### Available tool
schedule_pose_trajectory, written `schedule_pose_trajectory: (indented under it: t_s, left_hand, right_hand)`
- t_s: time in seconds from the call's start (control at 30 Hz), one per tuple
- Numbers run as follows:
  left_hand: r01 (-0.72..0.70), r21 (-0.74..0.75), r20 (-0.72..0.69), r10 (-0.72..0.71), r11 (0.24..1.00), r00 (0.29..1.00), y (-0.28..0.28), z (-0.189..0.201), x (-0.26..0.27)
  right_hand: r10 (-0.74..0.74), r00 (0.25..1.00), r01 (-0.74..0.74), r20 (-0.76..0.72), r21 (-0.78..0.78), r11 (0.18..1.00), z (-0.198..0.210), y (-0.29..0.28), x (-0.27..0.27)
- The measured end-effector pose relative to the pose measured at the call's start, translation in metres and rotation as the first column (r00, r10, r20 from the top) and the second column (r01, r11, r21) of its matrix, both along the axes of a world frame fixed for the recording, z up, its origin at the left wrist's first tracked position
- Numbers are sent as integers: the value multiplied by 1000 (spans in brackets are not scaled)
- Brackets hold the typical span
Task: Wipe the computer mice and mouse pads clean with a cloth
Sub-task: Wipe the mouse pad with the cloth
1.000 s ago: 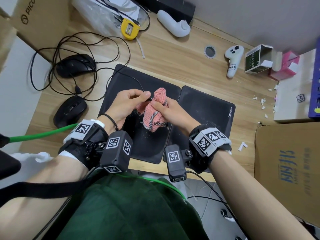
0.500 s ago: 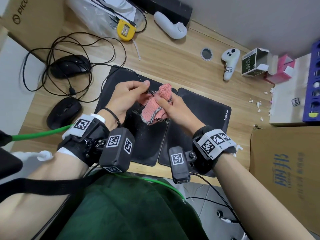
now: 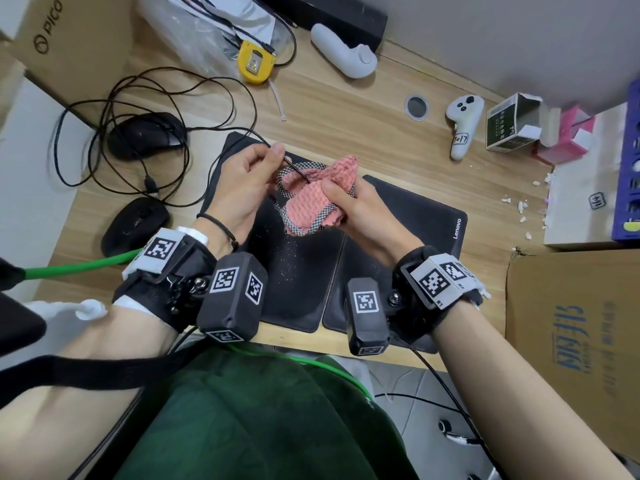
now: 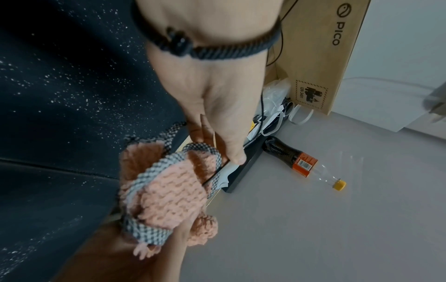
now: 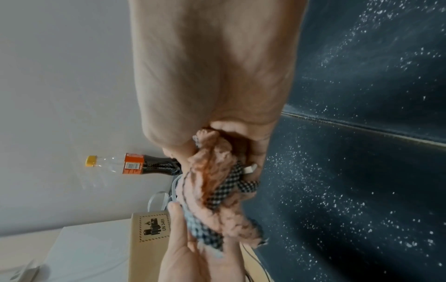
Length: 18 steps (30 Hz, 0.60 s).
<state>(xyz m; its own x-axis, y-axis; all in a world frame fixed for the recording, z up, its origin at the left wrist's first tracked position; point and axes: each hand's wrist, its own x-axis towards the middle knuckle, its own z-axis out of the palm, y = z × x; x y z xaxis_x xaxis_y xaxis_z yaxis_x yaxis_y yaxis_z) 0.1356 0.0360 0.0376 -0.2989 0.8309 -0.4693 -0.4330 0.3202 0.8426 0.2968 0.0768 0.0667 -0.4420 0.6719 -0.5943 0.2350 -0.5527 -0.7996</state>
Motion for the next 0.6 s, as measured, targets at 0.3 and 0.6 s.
schedule_pose_trajectory:
  t_s: [0.3, 0.6]
  left_hand:
    - [123, -16, -227, -123, 992, 966, -6, 1, -2]
    - [94, 92, -265, -67, 991, 962, -2, 13, -17]
  right_hand:
    - [-21, 993, 0, 117, 176, 984, 0, -1, -30]
    - [48, 989, -62, 142, 95, 994, -1, -14, -28]
